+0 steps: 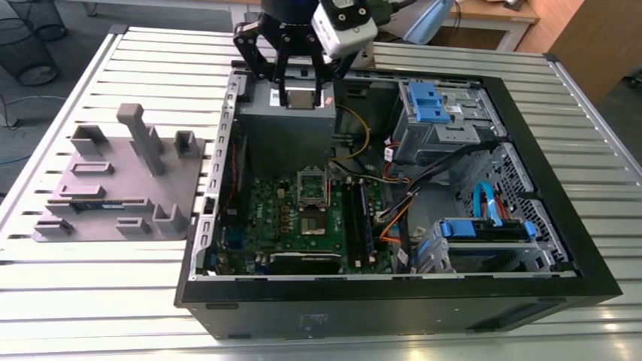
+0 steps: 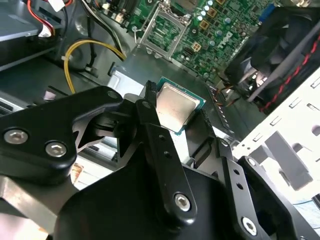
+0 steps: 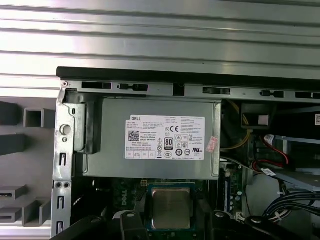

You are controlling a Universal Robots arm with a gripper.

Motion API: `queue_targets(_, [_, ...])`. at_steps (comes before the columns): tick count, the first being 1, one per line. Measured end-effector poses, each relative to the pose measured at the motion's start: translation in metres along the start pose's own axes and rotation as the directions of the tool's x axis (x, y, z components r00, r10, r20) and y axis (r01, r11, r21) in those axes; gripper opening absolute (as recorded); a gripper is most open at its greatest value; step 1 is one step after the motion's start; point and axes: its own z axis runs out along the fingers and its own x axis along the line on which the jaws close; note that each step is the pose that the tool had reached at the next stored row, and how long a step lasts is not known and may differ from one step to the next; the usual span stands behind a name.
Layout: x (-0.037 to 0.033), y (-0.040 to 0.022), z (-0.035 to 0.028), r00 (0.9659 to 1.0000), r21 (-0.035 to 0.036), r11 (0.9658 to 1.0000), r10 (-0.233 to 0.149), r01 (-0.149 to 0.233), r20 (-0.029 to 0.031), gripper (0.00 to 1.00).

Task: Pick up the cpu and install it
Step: 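Pick up the cpu and move it towards the insertion slot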

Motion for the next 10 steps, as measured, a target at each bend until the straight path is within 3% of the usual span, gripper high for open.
queue_targets(7, [-0.0106,-0.0001,0.0005,1.0000,0.0000,1.0000,0.000,0.000,0.0000,0.47])
queue_targets(10, [-0.0116,-0.0002,0.0006,1.0000,0.0000,1.0000,0.000,0.000,0.0000,0.47])
